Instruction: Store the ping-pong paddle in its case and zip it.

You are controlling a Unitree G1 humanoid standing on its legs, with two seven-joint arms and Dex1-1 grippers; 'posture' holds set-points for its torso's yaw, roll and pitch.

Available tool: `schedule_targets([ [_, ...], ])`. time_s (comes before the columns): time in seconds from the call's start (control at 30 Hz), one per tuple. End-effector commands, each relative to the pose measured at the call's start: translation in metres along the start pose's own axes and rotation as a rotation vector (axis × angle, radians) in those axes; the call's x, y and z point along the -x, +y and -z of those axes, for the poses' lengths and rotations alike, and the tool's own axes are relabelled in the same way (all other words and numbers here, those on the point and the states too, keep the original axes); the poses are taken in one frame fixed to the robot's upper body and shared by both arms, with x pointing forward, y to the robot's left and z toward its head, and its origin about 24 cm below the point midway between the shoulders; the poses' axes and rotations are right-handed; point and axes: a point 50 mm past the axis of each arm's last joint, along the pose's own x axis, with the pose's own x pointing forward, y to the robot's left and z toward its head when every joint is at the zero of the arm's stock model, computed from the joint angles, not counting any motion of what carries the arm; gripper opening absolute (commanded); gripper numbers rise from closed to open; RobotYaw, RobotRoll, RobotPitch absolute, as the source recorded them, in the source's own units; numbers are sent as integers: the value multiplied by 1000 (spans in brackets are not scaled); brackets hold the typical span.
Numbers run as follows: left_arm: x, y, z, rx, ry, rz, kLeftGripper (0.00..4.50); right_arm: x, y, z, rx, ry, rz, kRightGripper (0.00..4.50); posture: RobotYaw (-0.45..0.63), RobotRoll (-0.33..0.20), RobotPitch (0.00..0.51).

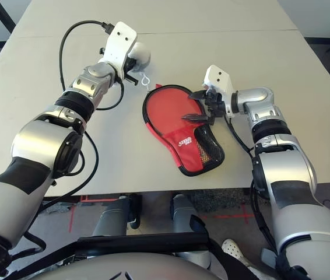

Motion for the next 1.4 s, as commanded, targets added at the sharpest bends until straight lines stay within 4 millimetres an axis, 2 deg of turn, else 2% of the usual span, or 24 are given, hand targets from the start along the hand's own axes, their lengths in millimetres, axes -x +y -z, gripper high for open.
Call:
schedule_targets([
  [0.03,-1,0,-21,-8,-78,-35,38,-2,13,29,-77,96,-33,4500,-15,0,236],
  [0.17,-3,-17,-29,-4,-100,31,38,-2,13,30,-80,94,-31,4500,-21,0,235],
  [0.3,-6,-47,-37,-19,-118,180,37,0,14,31,-83,94,-24,4500,-28,0,234],
  [0.4,-6,-60,-39,-24,-119,232,37,0,14,31,-85,93,-22,4500,-31,0,232],
  [0.53,-6,-89,-42,-15,-124,339,37,-2,15,32,-87,88,-19,4500,-38,0,231],
  [0.57,-6,-91,-42,-24,-124,349,767,-2,15,32,-87,87,-19,4500,-39,0,231],
  [0.6,-6,-92,-42,-25,-125,350,1034,-3,15,32,-87,85,-18,4500,-41,0,231],
  [0.77,-5,-86,-44,-24,-136,343,2903,-3,16,33,-91,83,-16,4500,-35,0,234],
  [0.9,-5,-72,-50,-30,-155,313,4464,-5,17,34,-93,84,-18,4500,-22,0,234],
  [1.2,0,-33,-60,-72,-187,269,4487,-9,17,32,-89,84,-15,4500,0,0,231],
  [1.4,7,-9,-53,-136,-181,314,4487,-10,16,32,-86,81,-8,4500,8,0,229],
])
